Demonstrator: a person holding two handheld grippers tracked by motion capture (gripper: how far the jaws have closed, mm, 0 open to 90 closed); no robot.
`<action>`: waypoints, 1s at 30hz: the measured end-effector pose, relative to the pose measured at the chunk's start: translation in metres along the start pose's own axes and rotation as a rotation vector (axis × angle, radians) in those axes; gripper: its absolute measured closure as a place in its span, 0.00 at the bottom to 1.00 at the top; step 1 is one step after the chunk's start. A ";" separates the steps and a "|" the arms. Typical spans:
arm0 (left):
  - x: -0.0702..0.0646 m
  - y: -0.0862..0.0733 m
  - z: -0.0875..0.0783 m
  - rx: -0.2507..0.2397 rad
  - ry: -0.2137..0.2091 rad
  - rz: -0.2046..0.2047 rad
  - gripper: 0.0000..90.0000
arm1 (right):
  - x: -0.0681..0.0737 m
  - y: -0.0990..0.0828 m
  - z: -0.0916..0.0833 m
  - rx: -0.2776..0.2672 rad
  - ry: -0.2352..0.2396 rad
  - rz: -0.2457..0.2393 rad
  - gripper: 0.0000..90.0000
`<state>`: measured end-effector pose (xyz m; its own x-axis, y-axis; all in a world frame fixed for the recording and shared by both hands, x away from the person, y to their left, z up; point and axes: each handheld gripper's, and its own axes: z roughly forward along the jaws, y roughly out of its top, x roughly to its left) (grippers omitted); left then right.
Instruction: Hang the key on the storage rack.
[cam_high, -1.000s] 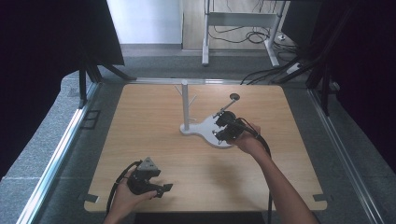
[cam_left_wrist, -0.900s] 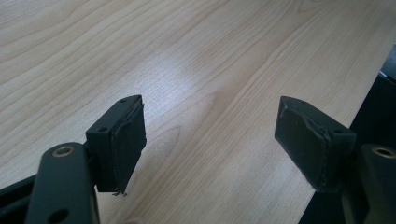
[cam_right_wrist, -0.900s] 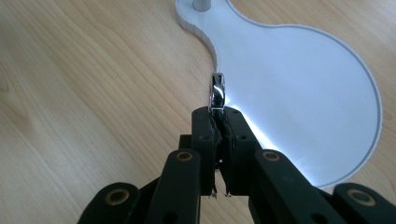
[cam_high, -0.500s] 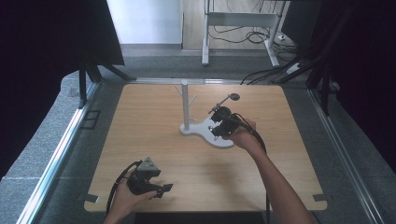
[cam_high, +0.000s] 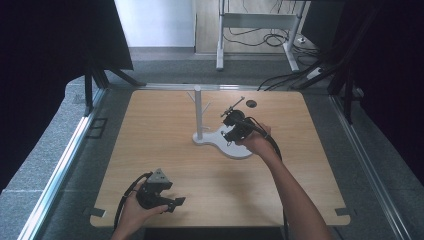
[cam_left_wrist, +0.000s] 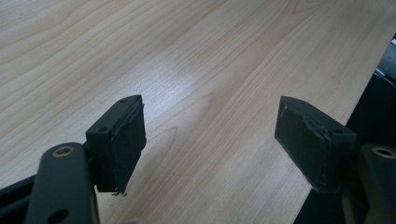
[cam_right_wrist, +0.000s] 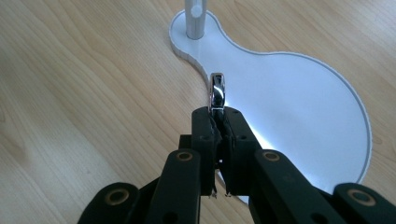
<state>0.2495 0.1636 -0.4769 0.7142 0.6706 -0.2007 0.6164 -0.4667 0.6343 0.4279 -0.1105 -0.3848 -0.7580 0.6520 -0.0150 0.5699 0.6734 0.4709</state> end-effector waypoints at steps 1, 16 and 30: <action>0.000 0.000 0.000 0.000 0.000 0.000 0.28 | 0.000 0.001 0.000 -0.002 -0.001 0.004 0.94; -0.001 0.000 -0.002 -0.008 -0.002 0.002 0.28 | -0.003 0.015 0.004 -0.002 -0.013 0.013 0.94; -0.002 0.001 -0.005 -0.021 -0.009 0.003 0.28 | -0.012 0.035 0.008 0.006 -0.037 0.018 0.94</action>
<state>0.2468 0.1648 -0.4718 0.7188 0.6643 -0.2052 0.6073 -0.4563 0.6503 0.4593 -0.0917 -0.3755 -0.7359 0.6760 -0.0391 0.5851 0.6638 0.4659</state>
